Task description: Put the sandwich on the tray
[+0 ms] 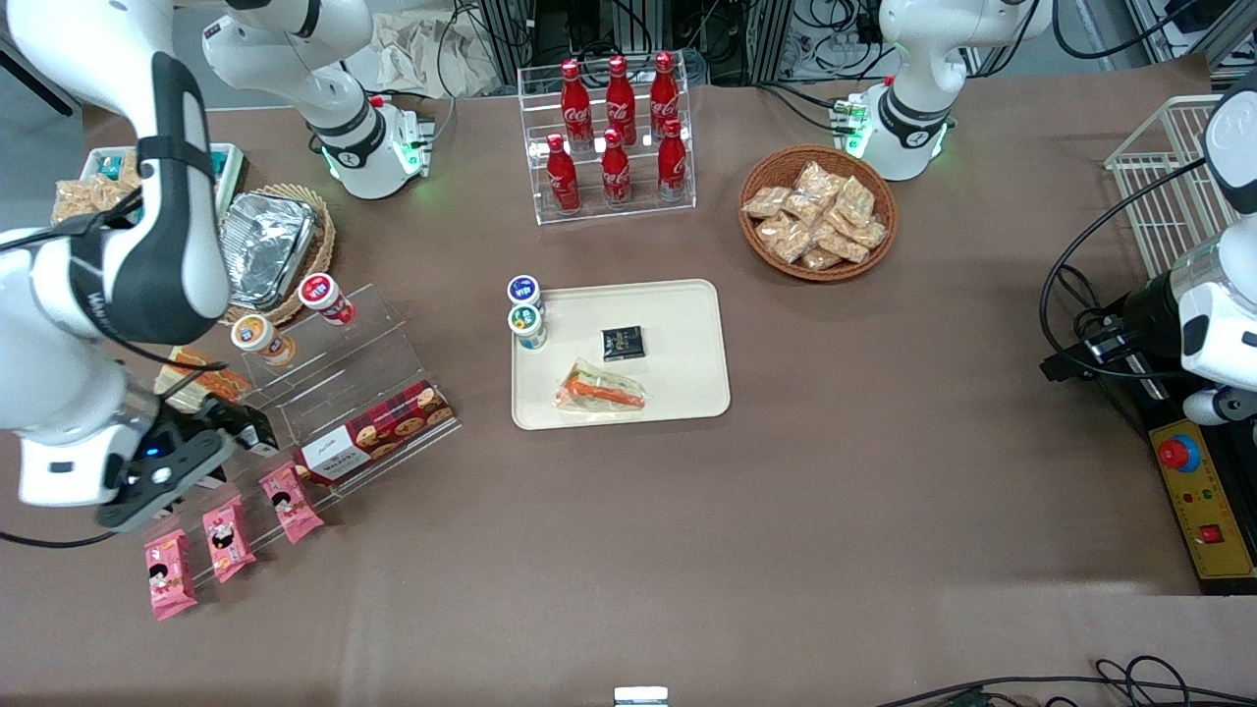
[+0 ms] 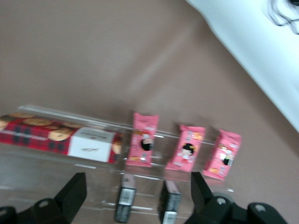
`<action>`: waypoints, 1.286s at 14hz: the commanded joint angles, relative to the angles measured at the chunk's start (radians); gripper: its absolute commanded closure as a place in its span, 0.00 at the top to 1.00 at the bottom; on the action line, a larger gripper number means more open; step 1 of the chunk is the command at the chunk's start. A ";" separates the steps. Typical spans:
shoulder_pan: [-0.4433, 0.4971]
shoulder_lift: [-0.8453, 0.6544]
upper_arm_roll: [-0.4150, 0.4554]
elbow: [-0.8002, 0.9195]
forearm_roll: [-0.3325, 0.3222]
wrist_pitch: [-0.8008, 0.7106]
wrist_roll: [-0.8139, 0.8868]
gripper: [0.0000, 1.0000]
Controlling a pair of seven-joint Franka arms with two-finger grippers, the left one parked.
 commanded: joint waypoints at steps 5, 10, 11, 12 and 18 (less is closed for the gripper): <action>-0.139 -0.065 0.012 0.004 0.019 -0.027 0.036 0.99; -0.183 -0.169 0.015 -0.066 0.025 -0.134 0.209 0.99; -0.189 -0.186 0.018 -0.085 0.036 -0.124 0.230 0.99; -0.202 -0.195 0.027 -0.091 0.036 -0.122 0.236 0.99; -0.276 -0.246 0.064 -0.136 0.038 -0.119 0.243 0.99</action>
